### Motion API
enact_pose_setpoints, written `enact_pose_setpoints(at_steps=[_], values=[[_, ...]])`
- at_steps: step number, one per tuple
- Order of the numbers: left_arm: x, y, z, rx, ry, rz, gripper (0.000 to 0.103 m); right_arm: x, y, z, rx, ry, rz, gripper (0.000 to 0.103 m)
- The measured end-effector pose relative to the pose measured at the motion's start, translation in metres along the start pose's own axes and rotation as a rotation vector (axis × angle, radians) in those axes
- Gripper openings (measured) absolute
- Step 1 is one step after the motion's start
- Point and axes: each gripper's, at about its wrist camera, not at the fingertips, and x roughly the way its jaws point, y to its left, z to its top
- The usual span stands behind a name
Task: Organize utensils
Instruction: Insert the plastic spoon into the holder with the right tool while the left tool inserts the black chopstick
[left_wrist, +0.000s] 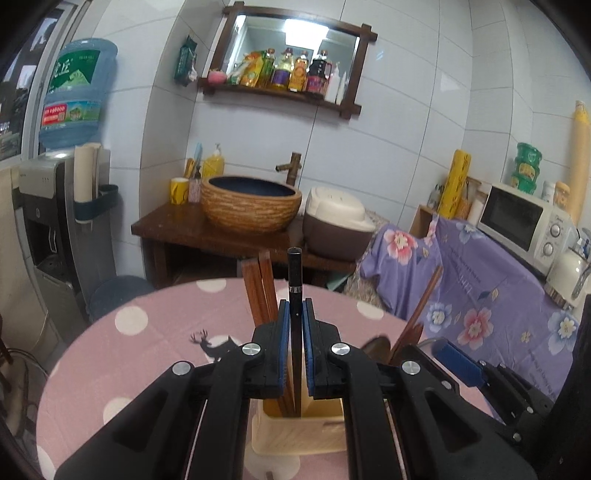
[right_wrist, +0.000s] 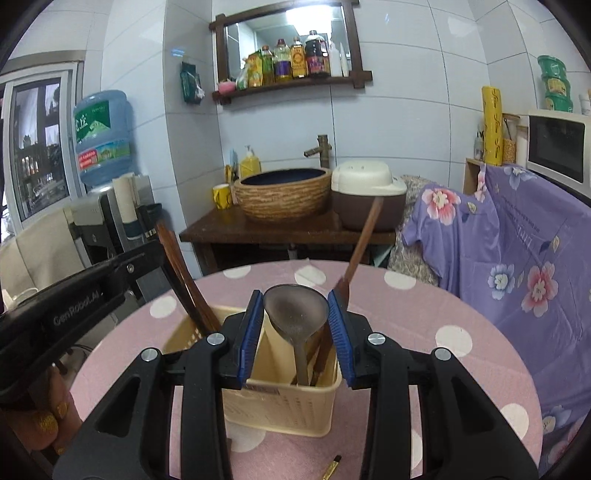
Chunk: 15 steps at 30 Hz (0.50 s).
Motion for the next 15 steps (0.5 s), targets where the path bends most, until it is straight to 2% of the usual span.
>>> enact_pose_setpoints(at_steps=[4,11,13,15], values=[[0.008,0.004,-0.015,0.004,0.030,0.013,0.007,0.008,-0.001,-0.016,-0.004,0.018,-0.014,0.037],[0.007,0.007,-0.020,0.010,0.045,0.006,0.008,0.009,-0.005,-0.027,0.001,0.012,-0.022,0.037],[0.001,0.008,-0.020,0.013,0.042,0.000,0.017,0.005,-0.006,-0.026,0.007,0.002,-0.017,0.044],[-0.012,0.010,-0.024,0.017,0.030,-0.007,0.046,-0.004,-0.008,-0.028,0.005,-0.007,-0.037,0.054]])
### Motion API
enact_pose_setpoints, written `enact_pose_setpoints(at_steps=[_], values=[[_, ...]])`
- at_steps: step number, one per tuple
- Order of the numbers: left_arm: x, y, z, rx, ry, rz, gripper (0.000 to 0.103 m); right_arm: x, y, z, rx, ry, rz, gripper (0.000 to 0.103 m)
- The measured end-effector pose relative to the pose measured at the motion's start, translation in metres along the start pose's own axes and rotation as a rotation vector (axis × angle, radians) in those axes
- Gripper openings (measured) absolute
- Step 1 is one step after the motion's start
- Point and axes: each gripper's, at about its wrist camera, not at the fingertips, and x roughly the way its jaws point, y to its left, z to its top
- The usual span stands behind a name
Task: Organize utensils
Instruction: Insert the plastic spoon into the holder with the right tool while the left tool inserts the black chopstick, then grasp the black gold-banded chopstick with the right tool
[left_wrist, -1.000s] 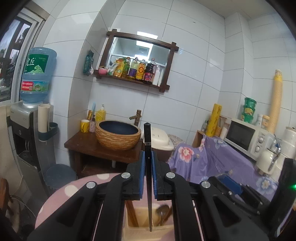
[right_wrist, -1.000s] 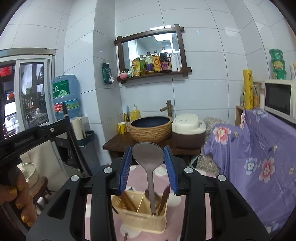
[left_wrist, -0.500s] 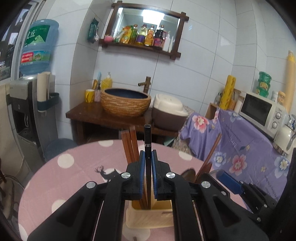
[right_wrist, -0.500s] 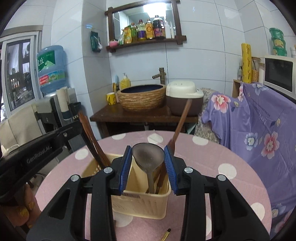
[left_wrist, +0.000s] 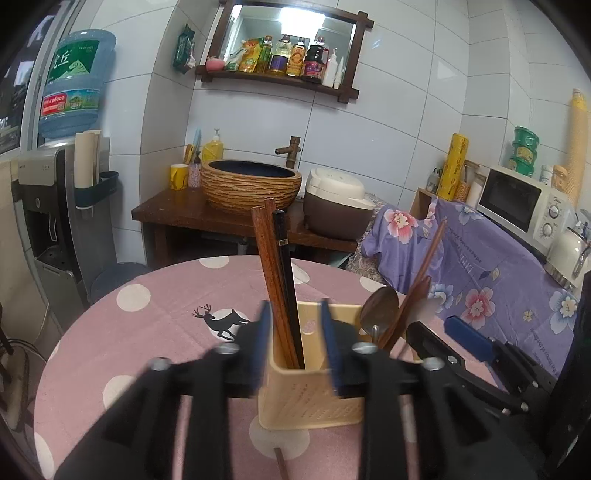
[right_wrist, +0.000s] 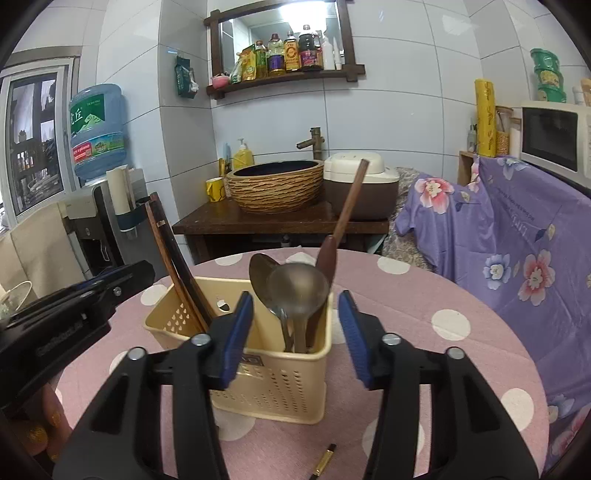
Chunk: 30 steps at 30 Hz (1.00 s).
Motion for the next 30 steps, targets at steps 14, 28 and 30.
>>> enact_pose_setpoints(at_steps=[14,28,30], values=[[-0.056,0.042,-0.100,-0.066,0.151,0.072,0.054,-0.049,0.019,-0.129,-0.025,0.431,-0.008,0.054],[-0.064,0.039,-0.127,-0.042,0.192,0.065,0.054,-0.059,0.040,-0.182,-0.039,0.522,-0.070,0.025],[-0.064,0.038,-0.128,-0.044,0.195,0.058,0.054,-0.060,0.038,-0.182,-0.050,0.521,-0.075,0.013]])
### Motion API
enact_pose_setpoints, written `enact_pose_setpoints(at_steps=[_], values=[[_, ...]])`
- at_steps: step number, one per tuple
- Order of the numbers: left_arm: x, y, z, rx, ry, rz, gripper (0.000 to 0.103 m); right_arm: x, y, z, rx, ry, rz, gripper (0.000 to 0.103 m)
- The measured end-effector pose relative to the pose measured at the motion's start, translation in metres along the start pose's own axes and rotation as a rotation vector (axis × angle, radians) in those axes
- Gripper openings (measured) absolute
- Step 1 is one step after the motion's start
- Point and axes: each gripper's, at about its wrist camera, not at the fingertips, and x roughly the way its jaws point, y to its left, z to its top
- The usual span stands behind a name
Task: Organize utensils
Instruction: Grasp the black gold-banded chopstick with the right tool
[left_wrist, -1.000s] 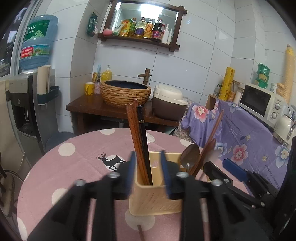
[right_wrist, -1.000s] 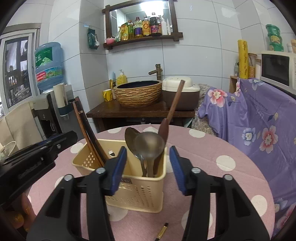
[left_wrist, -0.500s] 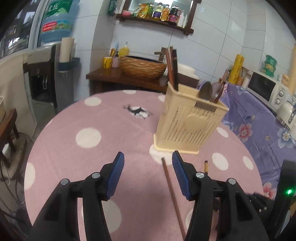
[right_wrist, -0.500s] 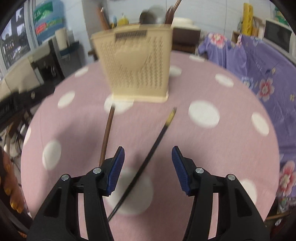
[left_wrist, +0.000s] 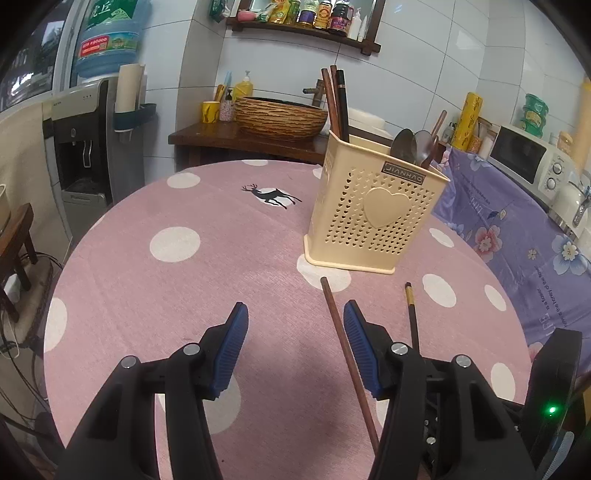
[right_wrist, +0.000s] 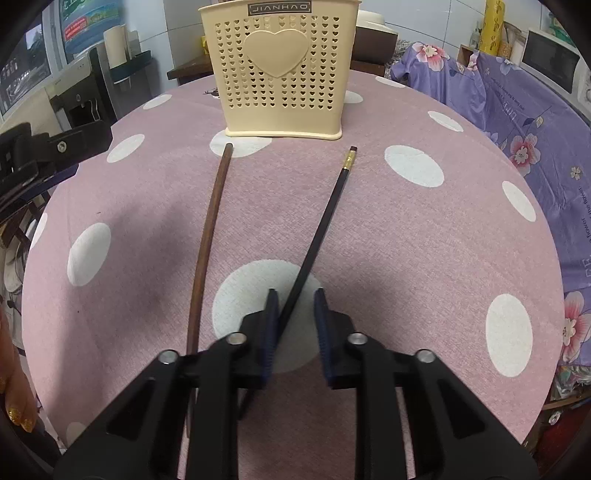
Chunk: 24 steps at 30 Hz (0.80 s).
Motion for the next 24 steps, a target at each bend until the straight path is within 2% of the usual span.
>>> enact_pose_setpoints(at_steps=[6,12,16,18,22,24], values=[[0.001,-0.003,-0.003,0.015,0.010,-0.007,0.054,-0.004,-0.030,-0.004,0.022,0.005,-0.025,0.007],[0.008,-0.007,-0.010,0.024,0.061,-0.029,0.054,-0.015,-0.066,-0.019,0.028,0.008,-0.057,0.006],[0.015,-0.013,-0.017,0.033,0.102,-0.049,0.054,-0.023,-0.078,-0.029,0.028,0.018,-0.029,0.006],[0.020,-0.017,-0.020,0.038,0.129,-0.063,0.054,-0.023,-0.079,-0.030,0.022,0.015,0.014,0.007],[0.032,-0.025,-0.022,0.055,0.180,-0.076,0.054,-0.026,-0.081,-0.024,0.019,-0.029,0.072,0.014],[0.039,-0.030,-0.022,0.073,0.202,-0.071,0.054,-0.026,-0.081,-0.016,0.001,-0.056,0.092,0.027]])
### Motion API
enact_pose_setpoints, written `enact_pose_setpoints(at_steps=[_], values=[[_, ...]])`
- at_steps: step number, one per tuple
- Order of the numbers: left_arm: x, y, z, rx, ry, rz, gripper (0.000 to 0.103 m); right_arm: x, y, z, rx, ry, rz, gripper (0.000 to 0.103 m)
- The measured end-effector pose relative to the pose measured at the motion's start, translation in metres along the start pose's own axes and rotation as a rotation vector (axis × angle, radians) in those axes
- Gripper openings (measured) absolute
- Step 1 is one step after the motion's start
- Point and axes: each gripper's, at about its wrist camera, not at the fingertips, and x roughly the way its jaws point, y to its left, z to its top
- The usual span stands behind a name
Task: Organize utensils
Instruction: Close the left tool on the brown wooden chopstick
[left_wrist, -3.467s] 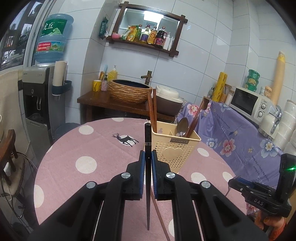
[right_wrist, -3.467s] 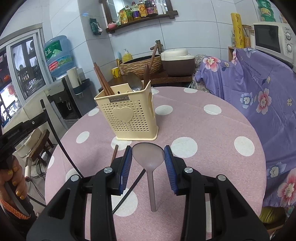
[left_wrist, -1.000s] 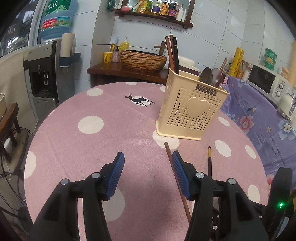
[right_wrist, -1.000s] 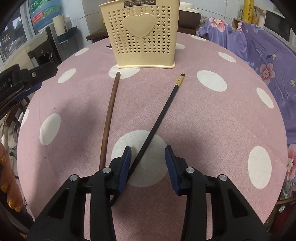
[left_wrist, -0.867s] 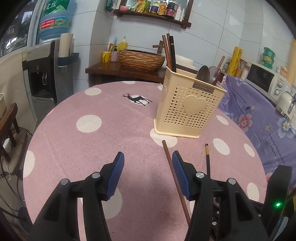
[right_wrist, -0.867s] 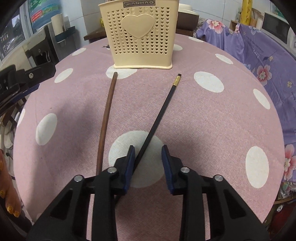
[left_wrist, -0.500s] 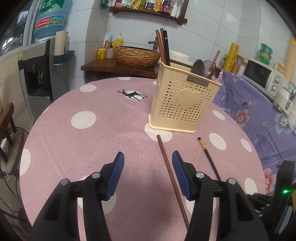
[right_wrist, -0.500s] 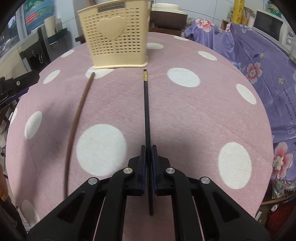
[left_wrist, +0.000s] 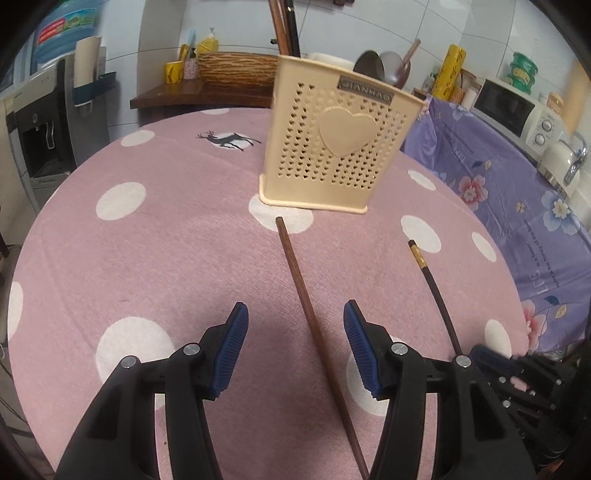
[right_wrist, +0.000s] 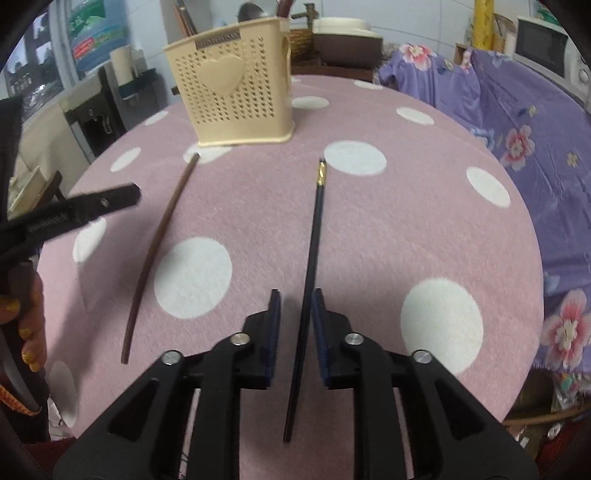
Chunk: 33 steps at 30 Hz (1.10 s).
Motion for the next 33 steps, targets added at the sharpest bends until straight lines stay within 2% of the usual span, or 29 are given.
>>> enact_pose_setpoints(at_steps=[2,7,13,19,25,27,33], values=[[0.010,-0.004,0.004,0.014,0.031,-0.003,0.054,0.003,-0.006,0.011,0.017,-0.009,0.014,0.033],[0.034,-0.008,0.017,0.015,0.057,0.036,0.047,0.012,-0.010,0.041,0.000,-0.057,0.004,0.033],[0.047,-0.003,0.028,-0.025,0.059,0.056,0.042,0.038,-0.015,0.065,0.004,-0.031,-0.020,0.033],[0.057,-0.005,0.028,-0.028,0.066,0.077,0.034,0.057,-0.026,0.072,0.065,-0.004,-0.033,0.033],[0.060,-0.007,0.030,-0.021,0.058,0.099,0.028,0.068,-0.026,0.075,0.067,0.013,-0.022,0.033],[0.061,-0.007,0.032,-0.022,0.057,0.109,0.023,0.071,-0.025,0.076,0.070,0.016,-0.017,0.031],[0.068,-0.010,0.038,-0.010,0.044,0.134,0.019,0.079,-0.022,0.086,0.060,0.014,-0.034,0.025]])
